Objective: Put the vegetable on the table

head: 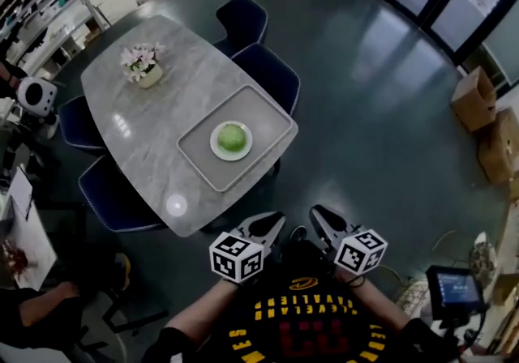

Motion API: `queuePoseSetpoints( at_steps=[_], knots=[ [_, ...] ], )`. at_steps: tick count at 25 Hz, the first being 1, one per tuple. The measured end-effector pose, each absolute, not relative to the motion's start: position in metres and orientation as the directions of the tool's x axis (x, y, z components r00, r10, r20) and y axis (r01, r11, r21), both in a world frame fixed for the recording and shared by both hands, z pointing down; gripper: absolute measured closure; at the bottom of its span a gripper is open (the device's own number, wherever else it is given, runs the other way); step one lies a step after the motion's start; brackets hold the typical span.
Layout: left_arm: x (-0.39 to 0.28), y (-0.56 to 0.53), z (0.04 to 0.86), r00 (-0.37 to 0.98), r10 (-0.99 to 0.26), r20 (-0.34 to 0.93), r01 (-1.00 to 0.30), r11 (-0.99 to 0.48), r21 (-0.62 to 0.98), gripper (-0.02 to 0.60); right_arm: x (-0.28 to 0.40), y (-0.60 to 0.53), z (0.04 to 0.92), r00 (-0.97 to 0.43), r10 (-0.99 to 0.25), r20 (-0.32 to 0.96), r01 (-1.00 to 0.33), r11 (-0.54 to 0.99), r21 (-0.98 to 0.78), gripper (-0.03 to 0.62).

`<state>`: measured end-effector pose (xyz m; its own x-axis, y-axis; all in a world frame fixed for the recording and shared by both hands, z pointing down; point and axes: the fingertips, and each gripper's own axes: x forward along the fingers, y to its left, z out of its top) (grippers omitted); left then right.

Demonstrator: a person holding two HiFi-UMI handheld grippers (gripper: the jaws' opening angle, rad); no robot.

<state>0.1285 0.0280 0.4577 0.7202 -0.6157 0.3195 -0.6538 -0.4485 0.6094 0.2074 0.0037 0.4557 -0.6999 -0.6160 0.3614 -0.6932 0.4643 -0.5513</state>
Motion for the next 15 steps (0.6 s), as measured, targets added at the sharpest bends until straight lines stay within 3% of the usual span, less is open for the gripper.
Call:
queuePoseSetpoints(
  at_steps=[4,15],
  knots=[
    [0.115,0.004,0.468,0.681,-0.641,0.353,-0.686,-0.39,0.615,0.545,0.189,-0.03,0.466,-0.743,-0.563,0.361,-0.651,0.482,-0.587,0.537],
    [0.081,-0.105,0.475,0.416,-0.807,0.418,-0.814,-0.126,0.567,0.545,0.148,-0.165,0.476,-0.899,-0.32,0.3,-0.438,0.602,-0.668,0.537]
  ],
)
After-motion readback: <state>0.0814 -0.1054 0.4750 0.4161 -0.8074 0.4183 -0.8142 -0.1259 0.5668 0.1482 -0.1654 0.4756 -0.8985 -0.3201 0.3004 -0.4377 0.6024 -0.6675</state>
